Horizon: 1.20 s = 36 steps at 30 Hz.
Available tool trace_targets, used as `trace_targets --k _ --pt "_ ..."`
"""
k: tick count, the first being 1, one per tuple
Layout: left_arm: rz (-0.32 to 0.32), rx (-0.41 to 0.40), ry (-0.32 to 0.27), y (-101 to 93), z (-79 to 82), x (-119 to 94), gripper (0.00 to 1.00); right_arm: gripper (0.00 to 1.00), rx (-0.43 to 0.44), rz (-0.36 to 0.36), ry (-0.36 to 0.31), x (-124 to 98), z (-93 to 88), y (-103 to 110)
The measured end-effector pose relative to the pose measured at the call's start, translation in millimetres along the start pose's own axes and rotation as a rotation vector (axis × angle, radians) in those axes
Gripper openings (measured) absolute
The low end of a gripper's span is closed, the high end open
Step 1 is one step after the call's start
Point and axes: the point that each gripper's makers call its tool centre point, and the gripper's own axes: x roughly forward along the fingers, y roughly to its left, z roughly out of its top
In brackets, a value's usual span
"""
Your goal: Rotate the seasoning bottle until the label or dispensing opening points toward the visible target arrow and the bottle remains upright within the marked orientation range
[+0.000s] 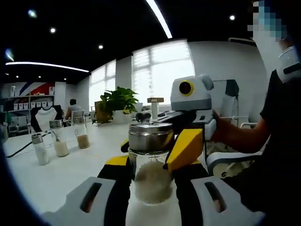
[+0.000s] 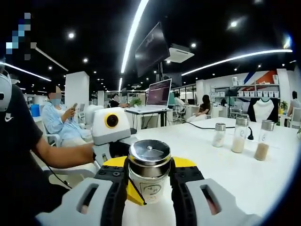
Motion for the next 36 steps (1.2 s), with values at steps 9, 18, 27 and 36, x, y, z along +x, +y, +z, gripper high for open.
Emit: trace_targets --k 9,18,27,36 --pt "0.222 0.0 0.038 20.3 -15.5 5.9 0.41 0.31 -0.051 -0.196 -0.044 7.0 10.0 -16.6" --pt "0.431 -0.006 0.001 39.7 -11.1 -3.0 0.4 0.32 -0.054 -0.415 -0.089 10.6 17.0 -41.6" --pt "0.501 0.028 0.021 46.8 -15.6 3.2 0.41 0.32 0.0 -0.483 -0.146 16.4 26.4 -45.1" --pt "0.436 0.042 0.057 49.0 -22.0 -4.2 0.39 0.31 -0.05 -0.314 -0.077 16.6 21.7 -32.6"
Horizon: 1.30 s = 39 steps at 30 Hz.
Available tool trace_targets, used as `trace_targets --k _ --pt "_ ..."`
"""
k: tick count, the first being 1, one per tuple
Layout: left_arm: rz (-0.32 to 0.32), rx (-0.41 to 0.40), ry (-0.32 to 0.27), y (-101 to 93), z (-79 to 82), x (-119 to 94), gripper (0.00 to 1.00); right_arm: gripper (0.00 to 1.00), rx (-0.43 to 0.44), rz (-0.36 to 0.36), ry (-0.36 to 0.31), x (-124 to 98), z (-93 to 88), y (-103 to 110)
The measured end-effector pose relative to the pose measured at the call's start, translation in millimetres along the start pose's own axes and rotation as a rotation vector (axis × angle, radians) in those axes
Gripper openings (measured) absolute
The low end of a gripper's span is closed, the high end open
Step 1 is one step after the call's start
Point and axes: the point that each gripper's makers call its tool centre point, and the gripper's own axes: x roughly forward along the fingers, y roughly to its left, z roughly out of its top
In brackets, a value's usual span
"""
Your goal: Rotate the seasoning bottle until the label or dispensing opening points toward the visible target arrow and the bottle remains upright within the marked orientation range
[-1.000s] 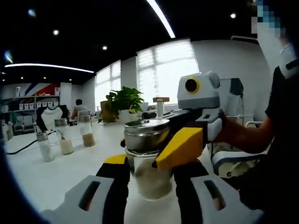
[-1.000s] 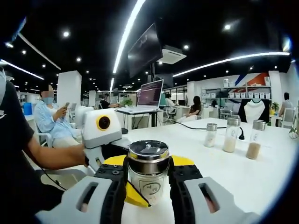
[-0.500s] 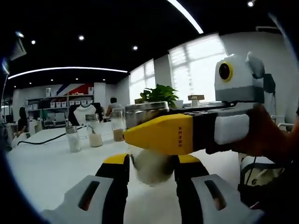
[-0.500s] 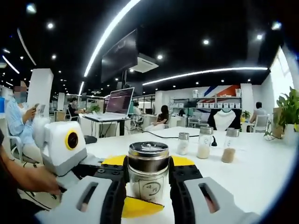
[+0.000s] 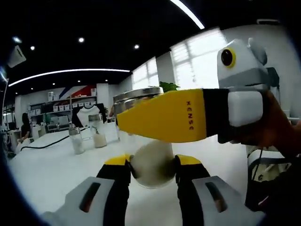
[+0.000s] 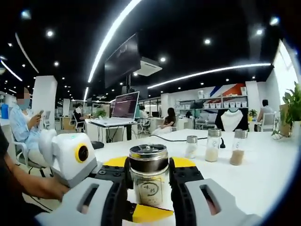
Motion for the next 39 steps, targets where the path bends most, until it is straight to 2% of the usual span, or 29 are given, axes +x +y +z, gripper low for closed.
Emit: trace_targets --k 2,5,9,18,20,23,25,29,33,36,39 --pt "-0.017 0.025 0.008 -1.6 -0.4 -0.9 0.39 0.31 -0.005 0.014 0.004 -1.0 0.1 -0.5" --pt "-0.082 0.028 0.034 -4.7 -1.1 -3.3 0.39 0.31 -0.036 0.088 0.031 -3.9 -2.0 3.4" --pt "-0.166 0.052 0.047 -9.8 -1.5 -7.3 0.39 0.3 0.049 0.2 0.053 -11.9 -1.5 9.6" --pt "-0.334 0.025 0.045 -24.8 0.0 -12.1 0.39 0.31 0.138 0.29 0.057 -17.5 -3.0 11.9" --pt "-0.368 0.028 0.047 -29.6 -1.1 -14.1 0.39 0.31 0.189 0.349 0.078 -19.7 -6.8 19.7" --pt "-0.421 0.035 0.068 -37.3 -5.8 -17.7 0.39 0.32 0.186 0.364 0.095 -19.9 -10.3 23.1" --pt "-0.415 0.048 0.076 -37.4 -9.1 -17.5 0.39 0.32 0.183 0.333 0.117 -18.8 -13.2 23.7" --pt "-0.37 -0.012 0.039 -33.9 -2.9 -13.7 0.4 0.31 0.173 0.287 0.079 -14.8 -6.8 24.3" --pt "-0.327 -0.011 0.011 -30.6 -3.1 -11.0 0.4 0.31 0.159 0.241 0.076 -9.6 -5.1 20.7" --pt "-0.264 0.004 0.017 -25.9 -5.4 -8.7 0.41 0.31 0.162 0.205 0.073 -6.3 -6.2 17.1" --pt "-0.154 -0.002 0.031 -16.5 -5.9 -5.2 0.4 0.31 0.162 0.128 0.049 -2.5 -4.5 8.6"
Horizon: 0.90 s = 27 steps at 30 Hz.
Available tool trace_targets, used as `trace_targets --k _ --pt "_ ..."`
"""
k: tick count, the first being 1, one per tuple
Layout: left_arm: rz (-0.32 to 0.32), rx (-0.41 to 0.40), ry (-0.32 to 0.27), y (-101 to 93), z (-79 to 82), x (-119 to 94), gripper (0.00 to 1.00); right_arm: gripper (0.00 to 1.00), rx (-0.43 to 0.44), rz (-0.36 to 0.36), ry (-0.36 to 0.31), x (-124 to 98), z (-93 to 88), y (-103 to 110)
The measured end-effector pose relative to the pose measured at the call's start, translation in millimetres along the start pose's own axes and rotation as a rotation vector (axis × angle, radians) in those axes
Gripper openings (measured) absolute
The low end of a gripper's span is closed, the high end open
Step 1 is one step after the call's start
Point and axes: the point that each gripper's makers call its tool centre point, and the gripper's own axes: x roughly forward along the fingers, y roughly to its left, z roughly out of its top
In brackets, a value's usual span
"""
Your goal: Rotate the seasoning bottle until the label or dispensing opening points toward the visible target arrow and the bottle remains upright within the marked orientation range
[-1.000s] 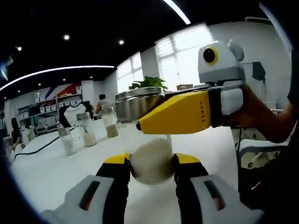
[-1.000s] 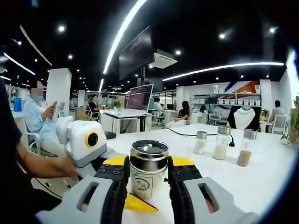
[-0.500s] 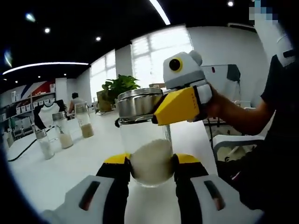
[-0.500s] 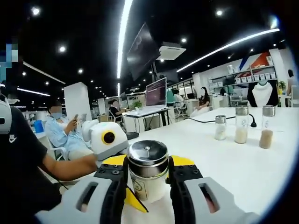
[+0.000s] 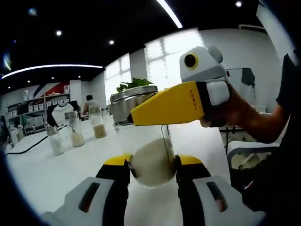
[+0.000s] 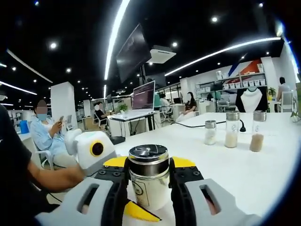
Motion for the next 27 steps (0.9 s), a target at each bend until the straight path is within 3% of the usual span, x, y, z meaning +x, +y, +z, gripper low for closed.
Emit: trace_targets --k 5,7,14,18,23,27 --pt "0.146 -0.035 -0.03 15.0 6.2 -1.3 0.39 0.31 -0.074 -0.11 -0.03 2.8 4.2 -8.8" --pt "0.148 -0.025 -0.027 14.4 6.8 -1.1 0.39 0.31 -0.068 -0.121 -0.043 3.6 5.6 -9.3" --pt "0.258 0.04 -0.027 23.0 16.4 -4.6 0.39 0.31 0.011 -0.179 -0.096 6.4 7.6 -18.1" --pt "0.265 0.029 -0.023 26.4 17.4 -3.1 0.39 0.31 0.019 -0.176 -0.1 9.2 5.8 -17.4" --pt "0.261 -0.008 0.005 27.7 5.7 -0.1 0.39 0.31 0.021 -0.18 -0.117 10.3 8.6 -19.2" --pt "0.274 -0.027 -0.002 29.7 5.4 -2.3 0.38 0.31 -0.004 -0.164 -0.092 12.8 5.6 -17.6"
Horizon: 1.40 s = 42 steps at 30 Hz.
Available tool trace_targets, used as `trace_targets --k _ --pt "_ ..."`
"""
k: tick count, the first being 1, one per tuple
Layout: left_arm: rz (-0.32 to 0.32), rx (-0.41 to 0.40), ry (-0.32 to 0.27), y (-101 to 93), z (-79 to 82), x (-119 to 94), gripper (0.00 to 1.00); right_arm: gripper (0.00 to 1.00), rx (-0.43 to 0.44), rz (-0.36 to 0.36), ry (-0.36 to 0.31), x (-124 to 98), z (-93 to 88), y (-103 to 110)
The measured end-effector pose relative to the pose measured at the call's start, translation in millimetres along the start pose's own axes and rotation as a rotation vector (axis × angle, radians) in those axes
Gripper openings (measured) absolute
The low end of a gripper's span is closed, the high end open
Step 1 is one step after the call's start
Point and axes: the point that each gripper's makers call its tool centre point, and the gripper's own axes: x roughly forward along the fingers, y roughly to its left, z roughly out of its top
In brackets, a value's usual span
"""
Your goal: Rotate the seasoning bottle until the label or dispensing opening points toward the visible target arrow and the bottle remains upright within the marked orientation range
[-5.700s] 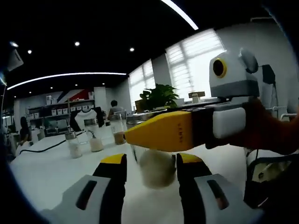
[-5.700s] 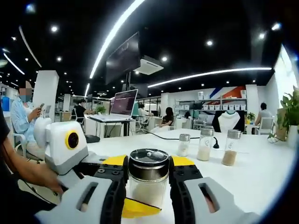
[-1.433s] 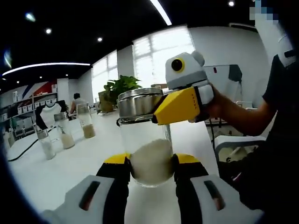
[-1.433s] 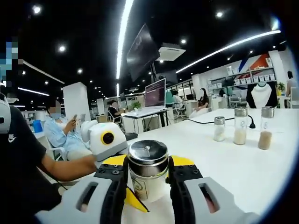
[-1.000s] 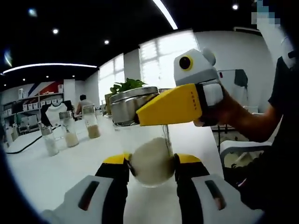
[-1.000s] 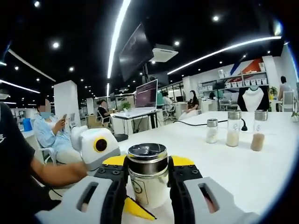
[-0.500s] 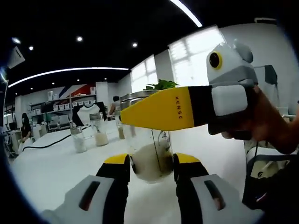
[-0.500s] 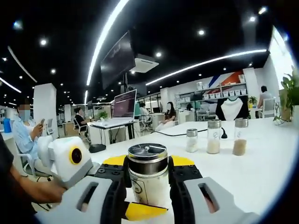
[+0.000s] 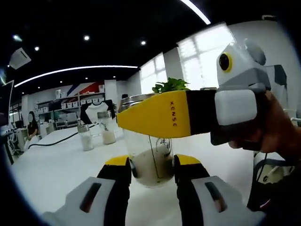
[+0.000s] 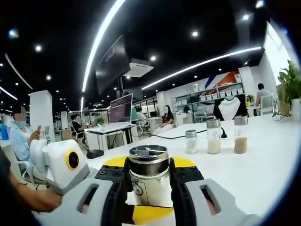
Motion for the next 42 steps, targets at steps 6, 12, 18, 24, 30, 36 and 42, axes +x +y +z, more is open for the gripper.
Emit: trace_targets --k 6,12,18,24,30,36,42 --pt "-0.003 -0.05 -0.026 7.4 0.0 -3.1 0.36 0.35 0.013 0.139 -0.003 -1.2 3.2 15.7" --pt "-0.007 -0.038 -0.04 11.8 5.4 -3.2 0.36 0.38 -0.042 0.128 0.024 -2.9 -1.4 12.5" --pt "0.007 -0.019 -0.025 22.1 3.4 -3.3 0.36 0.38 -0.046 0.126 0.002 -16.2 0.7 8.4" --pt "0.018 -0.005 0.007 36.0 -4.4 0.5 0.36 0.4 -0.138 0.077 -0.005 -31.3 2.0 -6.9" --pt "0.02 -0.024 0.027 47.0 -9.9 3.6 0.36 0.45 -0.157 0.051 0.0 -39.1 -2.7 -20.9" --pt "-0.001 -0.084 0.036 69.2 -14.6 13.0 0.36 0.52 -0.224 0.052 0.033 -43.4 -18.5 -21.0" --pt "0.004 -0.121 0.049 88.8 -19.4 20.8 0.36 0.52 -0.209 0.042 0.057 -45.5 -28.1 -26.9"
